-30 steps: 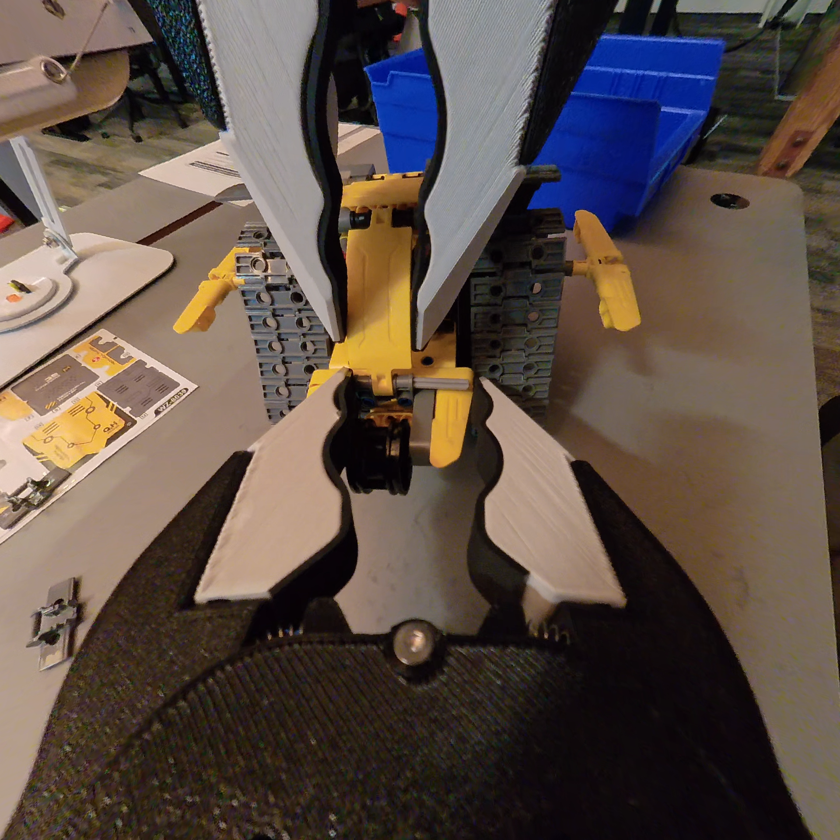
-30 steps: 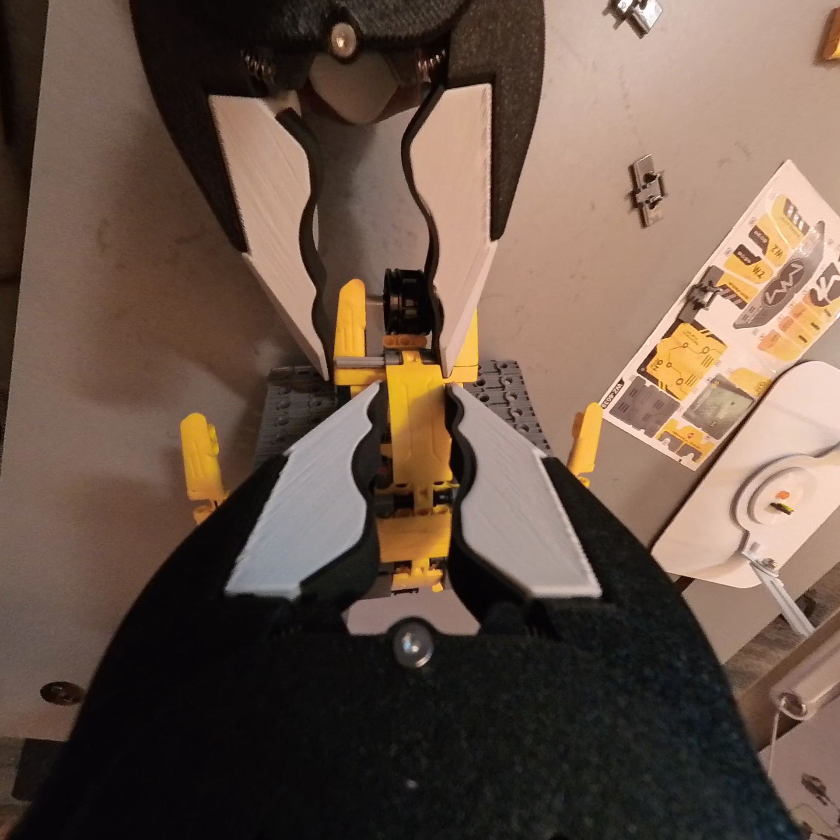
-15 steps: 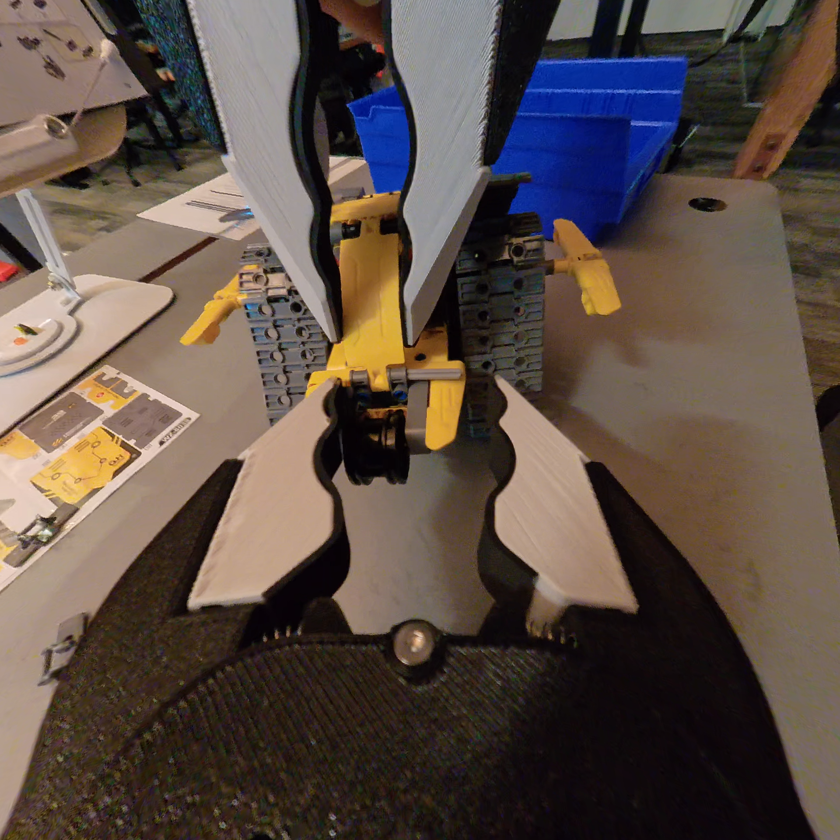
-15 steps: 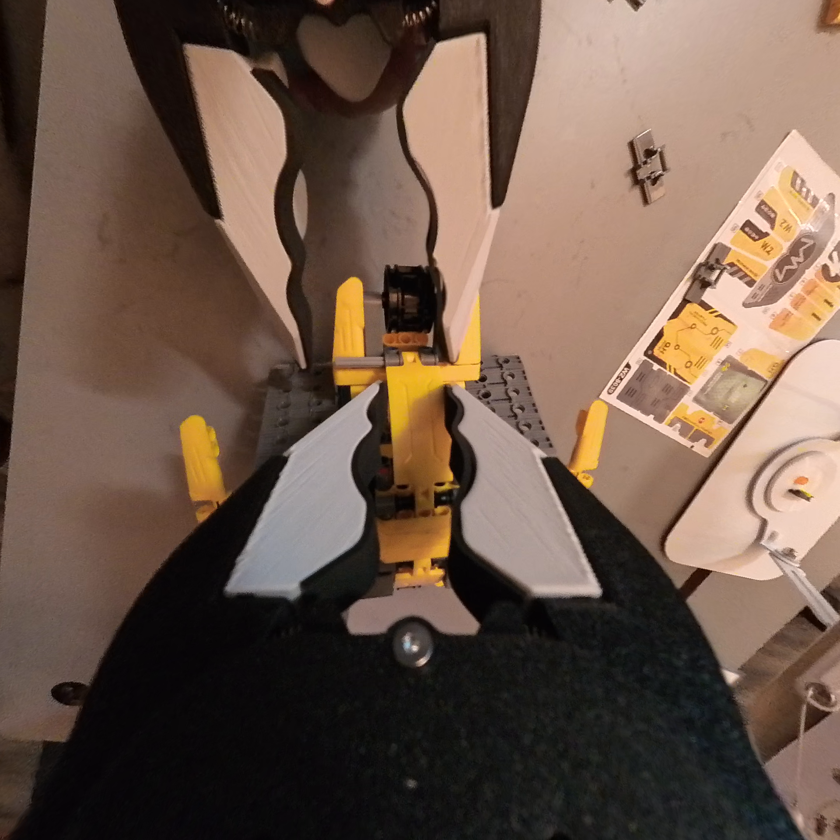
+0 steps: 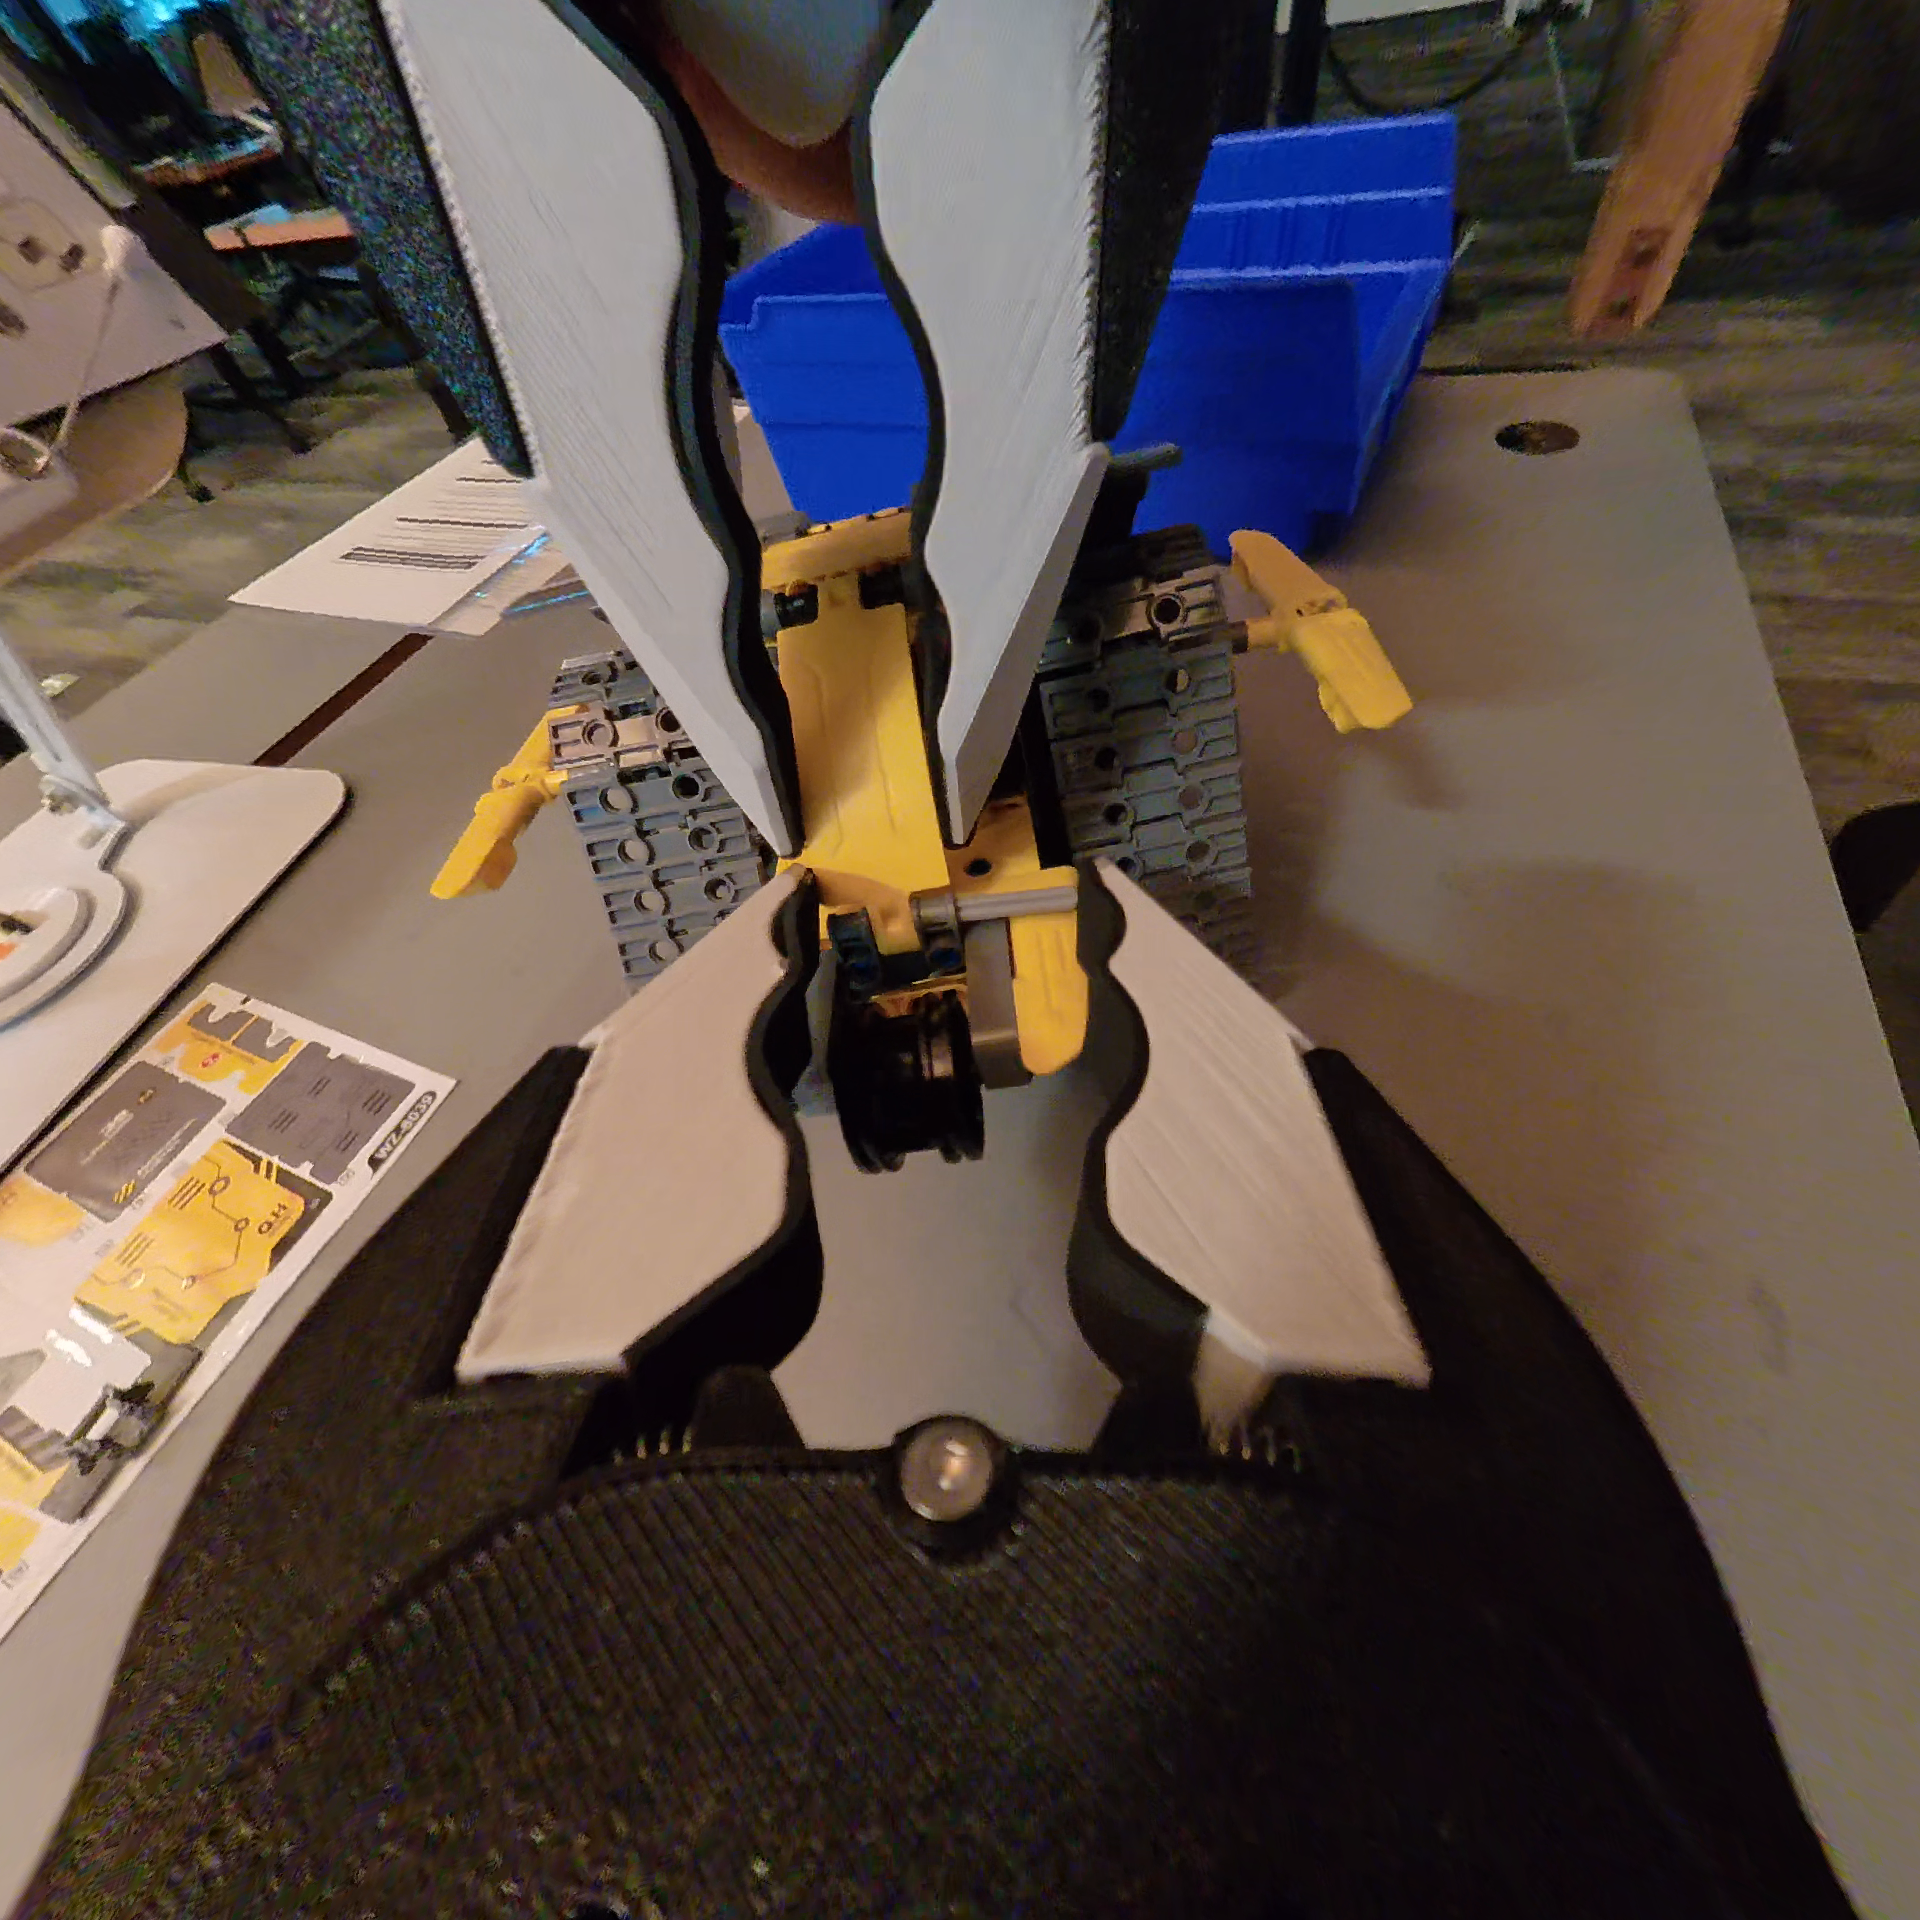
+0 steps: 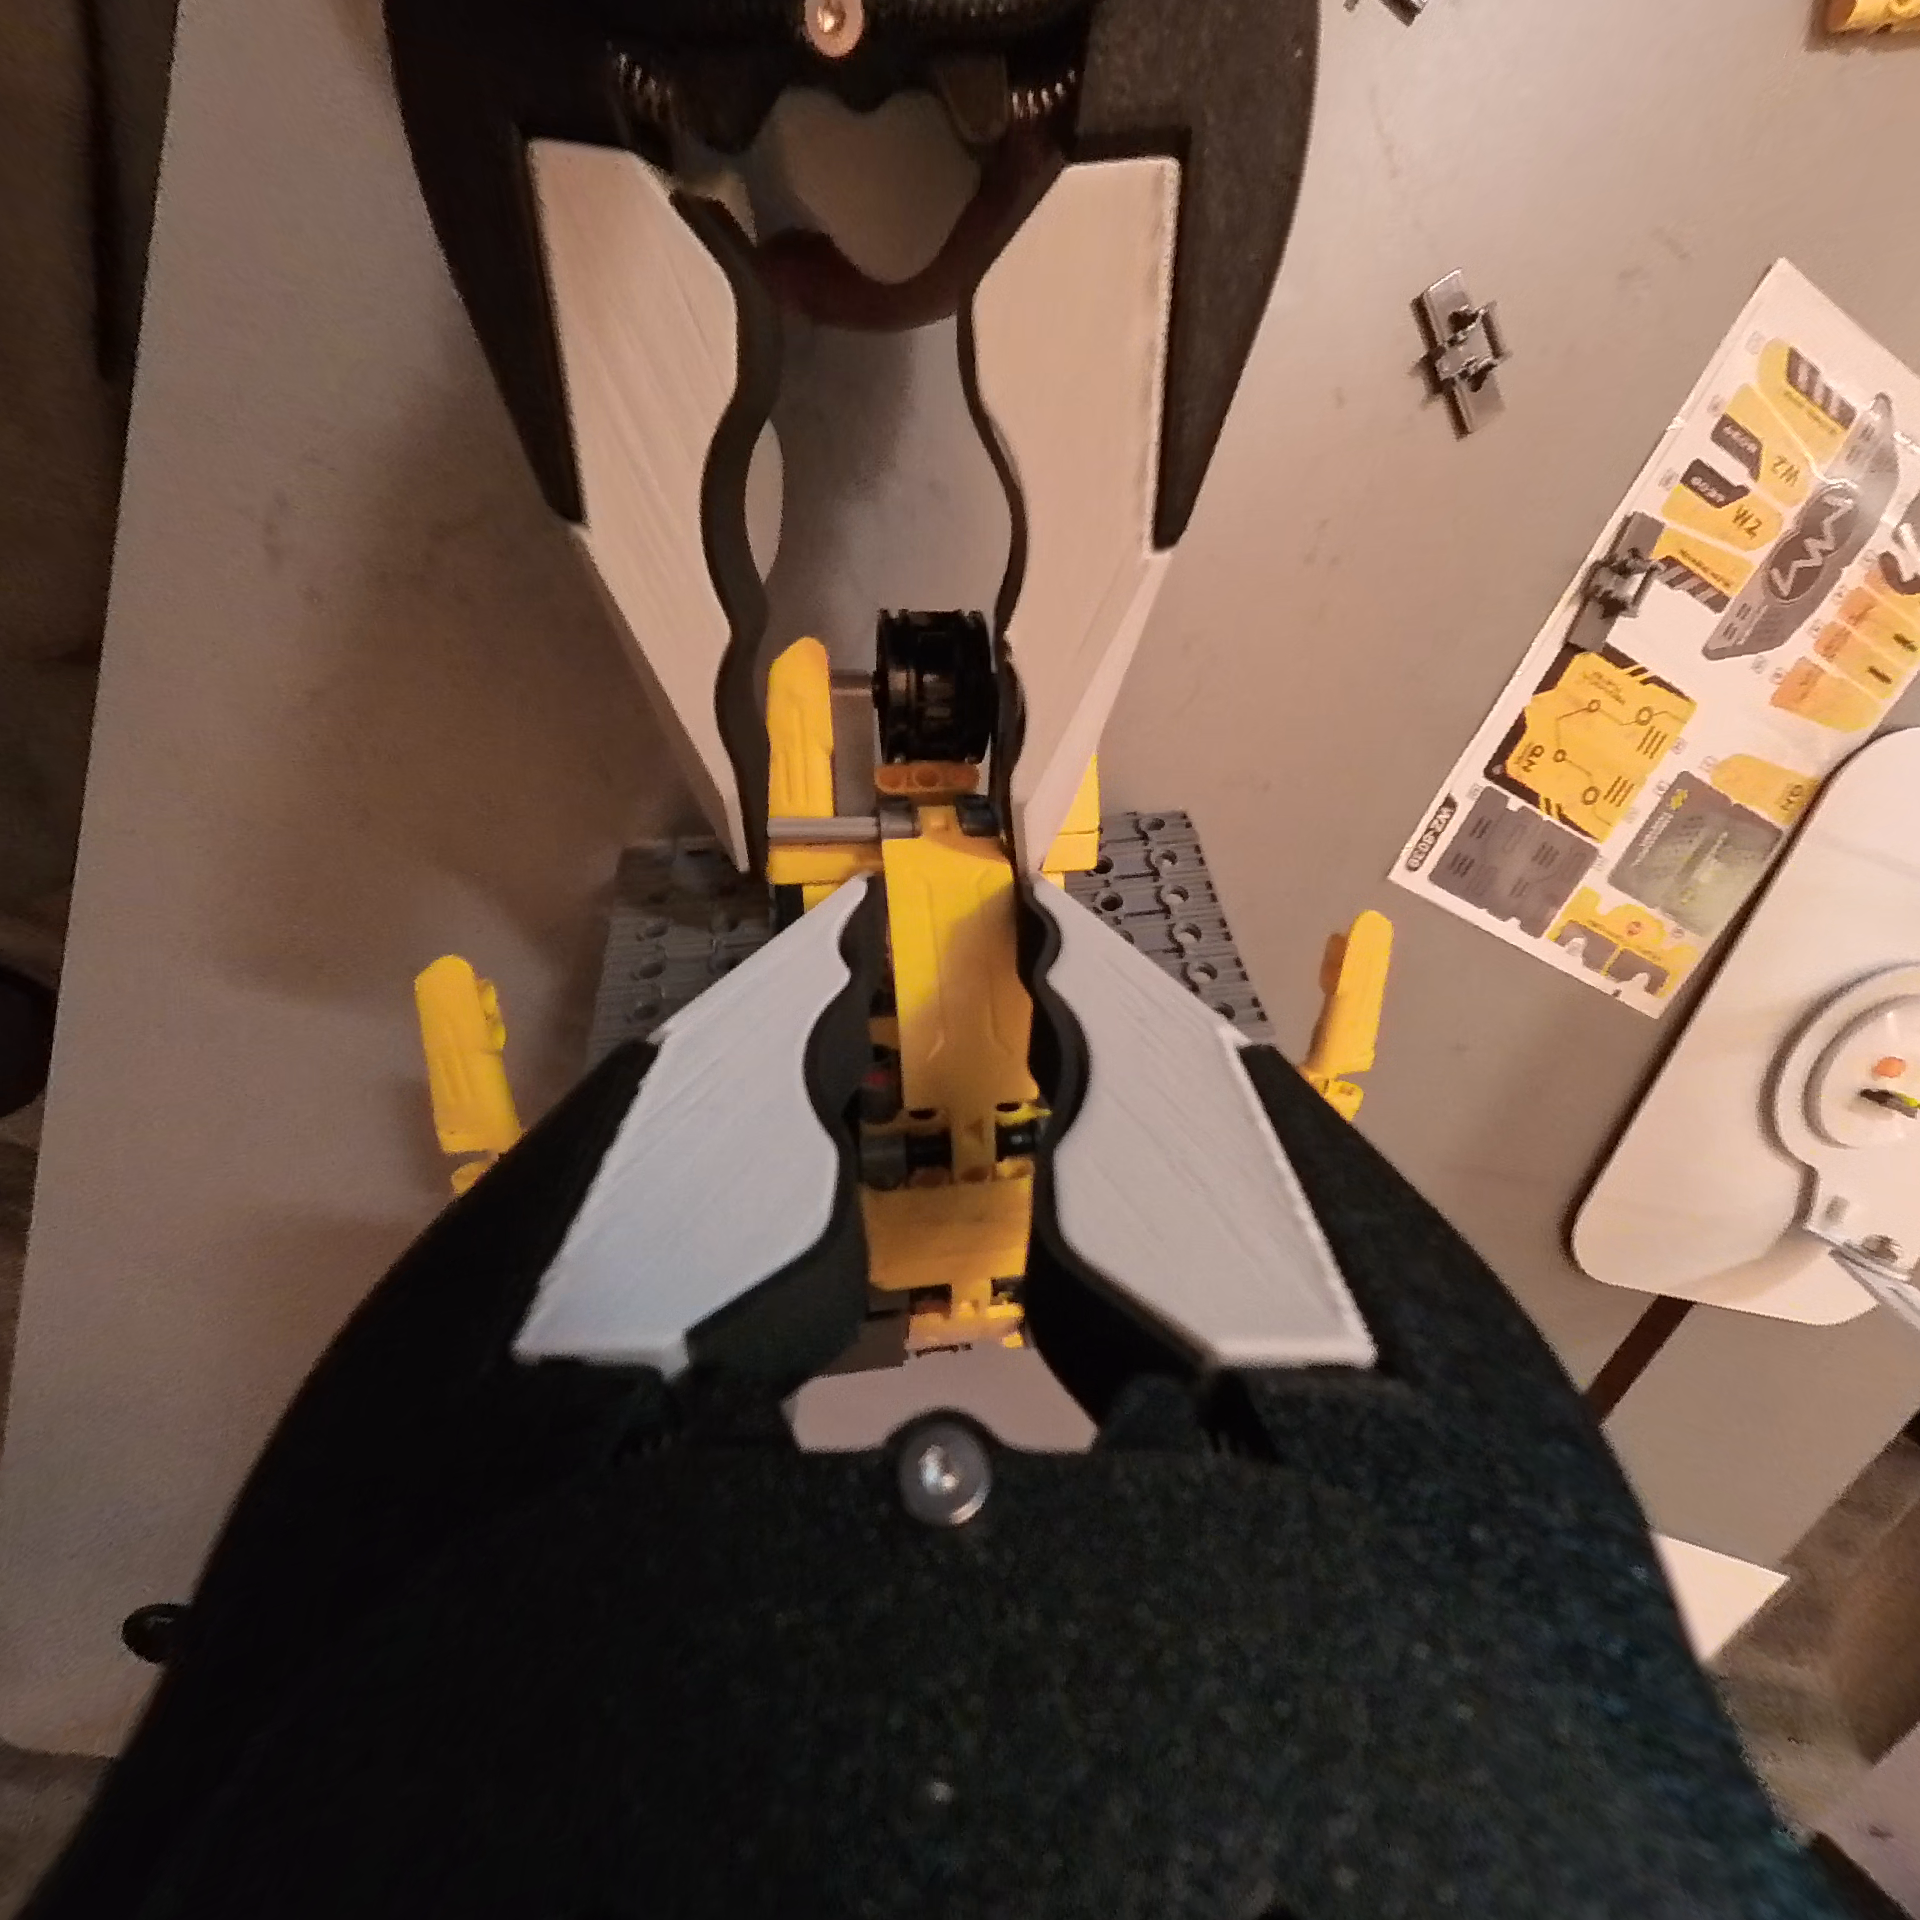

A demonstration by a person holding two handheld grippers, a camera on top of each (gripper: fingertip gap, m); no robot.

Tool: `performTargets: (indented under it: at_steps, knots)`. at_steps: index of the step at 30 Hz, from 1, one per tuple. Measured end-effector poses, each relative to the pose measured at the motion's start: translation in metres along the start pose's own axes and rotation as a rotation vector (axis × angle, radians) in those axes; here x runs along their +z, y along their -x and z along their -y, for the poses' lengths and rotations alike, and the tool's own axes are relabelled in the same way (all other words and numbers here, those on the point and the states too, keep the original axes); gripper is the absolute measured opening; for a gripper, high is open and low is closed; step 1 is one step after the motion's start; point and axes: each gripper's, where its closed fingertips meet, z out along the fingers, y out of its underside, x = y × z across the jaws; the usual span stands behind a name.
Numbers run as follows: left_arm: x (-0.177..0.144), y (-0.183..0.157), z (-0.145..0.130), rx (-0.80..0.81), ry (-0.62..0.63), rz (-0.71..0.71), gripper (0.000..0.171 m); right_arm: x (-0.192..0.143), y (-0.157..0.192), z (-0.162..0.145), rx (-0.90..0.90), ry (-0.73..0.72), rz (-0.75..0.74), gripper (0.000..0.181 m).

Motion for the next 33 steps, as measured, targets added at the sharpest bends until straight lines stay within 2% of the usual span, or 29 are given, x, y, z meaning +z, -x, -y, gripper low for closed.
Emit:
performTargets:
  at_steps: [6,16,33]
  knots:
    - [0.0037,-0.0042,-0.0018,0.061,0.019,-0.049,0.048,0.0004,0.0042,-0.0045,-0.006,-0.004,-0.008,0.024]
    - [0.0059,-0.0045,-0.003,0.095,-0.004,-0.017,0.047,0.0022,0.0056,-0.0053,-0.003,-0.005,-0.011,0.024]
    - [0.0086,-0.0041,-0.0034,0.06,0.001,-0.001,0.045,0.0025,0.0059,-0.0076,-0.01,0.008,-0.016,0.024]
